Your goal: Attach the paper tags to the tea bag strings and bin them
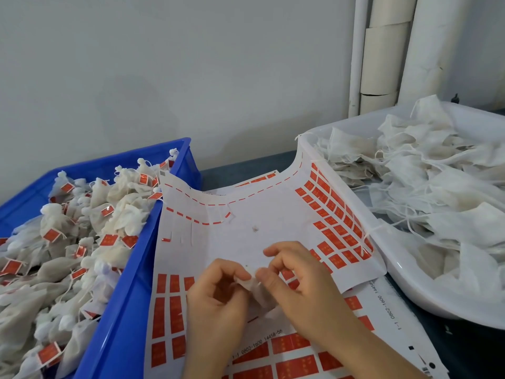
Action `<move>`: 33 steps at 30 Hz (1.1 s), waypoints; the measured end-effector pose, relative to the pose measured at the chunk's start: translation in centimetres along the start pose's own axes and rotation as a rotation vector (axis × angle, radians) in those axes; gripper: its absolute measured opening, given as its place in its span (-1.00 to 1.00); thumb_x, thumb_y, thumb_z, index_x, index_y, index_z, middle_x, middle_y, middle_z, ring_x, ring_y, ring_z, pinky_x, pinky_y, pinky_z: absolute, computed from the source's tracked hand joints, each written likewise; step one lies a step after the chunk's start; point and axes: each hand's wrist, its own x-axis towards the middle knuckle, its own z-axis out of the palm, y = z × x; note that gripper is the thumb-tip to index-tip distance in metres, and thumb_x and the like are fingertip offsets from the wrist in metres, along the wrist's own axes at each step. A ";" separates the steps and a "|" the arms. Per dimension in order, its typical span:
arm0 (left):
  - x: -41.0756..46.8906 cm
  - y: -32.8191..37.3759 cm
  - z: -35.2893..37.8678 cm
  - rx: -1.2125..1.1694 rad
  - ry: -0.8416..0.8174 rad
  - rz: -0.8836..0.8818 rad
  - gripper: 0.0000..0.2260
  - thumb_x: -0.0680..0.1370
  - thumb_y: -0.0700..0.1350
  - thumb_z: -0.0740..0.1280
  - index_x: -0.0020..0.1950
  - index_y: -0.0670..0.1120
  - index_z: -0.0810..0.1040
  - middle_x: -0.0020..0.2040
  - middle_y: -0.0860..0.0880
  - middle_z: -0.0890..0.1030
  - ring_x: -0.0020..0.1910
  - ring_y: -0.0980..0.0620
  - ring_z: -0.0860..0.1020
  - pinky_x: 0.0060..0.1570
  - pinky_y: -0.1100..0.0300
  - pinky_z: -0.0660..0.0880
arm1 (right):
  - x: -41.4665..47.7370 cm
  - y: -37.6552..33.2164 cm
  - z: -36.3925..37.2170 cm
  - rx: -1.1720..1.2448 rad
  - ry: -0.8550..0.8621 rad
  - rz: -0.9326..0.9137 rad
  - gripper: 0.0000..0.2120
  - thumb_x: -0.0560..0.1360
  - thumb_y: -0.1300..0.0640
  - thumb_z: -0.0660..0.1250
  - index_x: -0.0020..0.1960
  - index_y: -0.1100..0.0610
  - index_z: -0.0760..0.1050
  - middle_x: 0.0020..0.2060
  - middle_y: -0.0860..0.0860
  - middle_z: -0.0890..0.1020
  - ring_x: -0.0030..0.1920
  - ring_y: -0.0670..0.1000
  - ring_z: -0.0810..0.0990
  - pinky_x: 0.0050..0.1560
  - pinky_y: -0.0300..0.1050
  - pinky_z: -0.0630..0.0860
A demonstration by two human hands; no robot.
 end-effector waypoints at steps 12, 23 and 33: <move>-0.4 0.1 0.5 0.037 -0.001 0.203 -0.66 0.40 -0.44 0.38 -0.31 -0.02 0.40 -0.29 0.06 0.59 -0.30 0.11 0.56 -0.33 0.36 0.50 | -0.1 0.0 0.3 0.206 -0.053 0.132 -0.67 0.37 -0.28 0.07 -0.16 -0.04 0.38 -0.35 -0.33 0.49 -0.28 -0.31 0.48 -0.24 -0.46 0.39; 0.1 -0.4 0.4 0.411 0.009 0.391 -0.60 0.24 -0.50 0.46 -0.31 0.00 0.48 -0.28 0.15 0.50 -0.25 0.17 0.49 -0.38 0.40 0.46 | -0.4 -0.4 0.5 0.259 0.071 0.109 -0.70 0.38 -0.23 0.09 -0.17 -0.01 0.38 -0.35 -0.29 0.50 -0.30 -0.28 0.49 -0.23 -0.46 0.40; -0.3 -0.2 1.3 0.567 0.008 0.250 -0.91 0.40 -0.25 0.43 -0.16 -0.07 0.67 -0.23 0.14 0.48 -0.34 0.18 0.46 -0.47 0.46 0.40 | -0.5 0.0 0.8 0.192 0.033 0.059 -0.69 0.34 -0.31 0.11 -0.18 -0.09 0.40 -0.27 -0.32 0.51 -0.15 -0.26 0.50 -0.17 -0.45 0.43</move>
